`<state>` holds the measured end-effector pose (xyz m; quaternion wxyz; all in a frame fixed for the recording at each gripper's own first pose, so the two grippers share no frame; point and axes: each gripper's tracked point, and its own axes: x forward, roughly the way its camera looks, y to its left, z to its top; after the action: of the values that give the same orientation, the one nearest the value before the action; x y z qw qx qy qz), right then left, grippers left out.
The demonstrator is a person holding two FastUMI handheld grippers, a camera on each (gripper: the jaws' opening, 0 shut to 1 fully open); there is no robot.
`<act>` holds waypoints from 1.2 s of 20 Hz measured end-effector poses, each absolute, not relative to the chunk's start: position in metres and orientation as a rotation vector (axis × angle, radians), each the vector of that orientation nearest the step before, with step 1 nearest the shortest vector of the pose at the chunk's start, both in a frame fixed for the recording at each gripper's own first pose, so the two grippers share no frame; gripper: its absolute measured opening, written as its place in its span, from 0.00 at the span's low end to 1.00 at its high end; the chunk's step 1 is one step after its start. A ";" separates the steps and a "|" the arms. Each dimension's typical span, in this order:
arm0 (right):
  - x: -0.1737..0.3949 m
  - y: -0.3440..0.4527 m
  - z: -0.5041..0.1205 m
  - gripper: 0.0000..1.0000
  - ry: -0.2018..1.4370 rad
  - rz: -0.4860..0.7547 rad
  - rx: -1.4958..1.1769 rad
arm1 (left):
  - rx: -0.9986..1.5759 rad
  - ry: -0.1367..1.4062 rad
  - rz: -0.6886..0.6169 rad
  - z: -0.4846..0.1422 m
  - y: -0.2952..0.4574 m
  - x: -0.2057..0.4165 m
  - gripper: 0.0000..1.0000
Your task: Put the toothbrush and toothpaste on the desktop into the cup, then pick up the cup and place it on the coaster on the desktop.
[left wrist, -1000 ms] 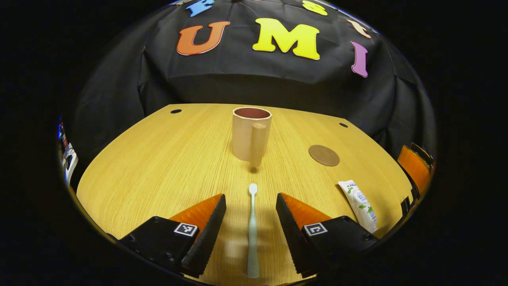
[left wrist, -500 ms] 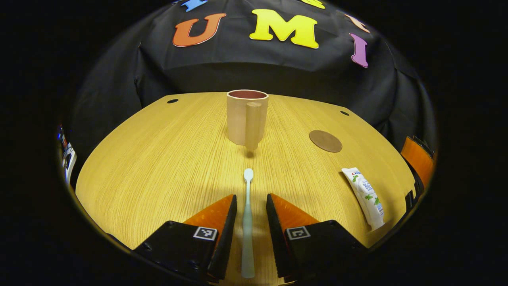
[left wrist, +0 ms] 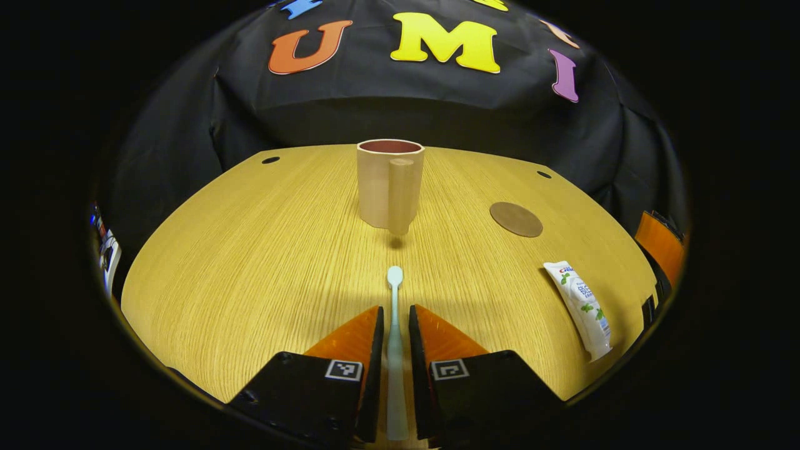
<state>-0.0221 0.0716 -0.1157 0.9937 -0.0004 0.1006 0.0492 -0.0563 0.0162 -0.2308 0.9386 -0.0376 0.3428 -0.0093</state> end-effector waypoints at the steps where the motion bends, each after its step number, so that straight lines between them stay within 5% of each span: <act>1: -0.022 0.072 -0.117 0.95 0.205 0.101 -0.004 | -0.081 0.699 -0.026 -0.231 0.015 -0.056 0.24; 8: -0.020 0.074 -0.126 0.95 0.232 0.103 -0.013 | -0.134 0.656 -0.083 -0.230 0.008 -0.049 0.07; 24: -0.027 0.103 -0.199 0.97 0.453 0.123 -0.087 | -0.025 0.405 -0.062 -0.150 0.017 -0.052 0.05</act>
<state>-0.0270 0.1034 -0.1993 0.9716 -0.0430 0.2246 0.0607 -0.0522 0.0173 -0.1504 0.9790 -0.0125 0.2011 -0.0306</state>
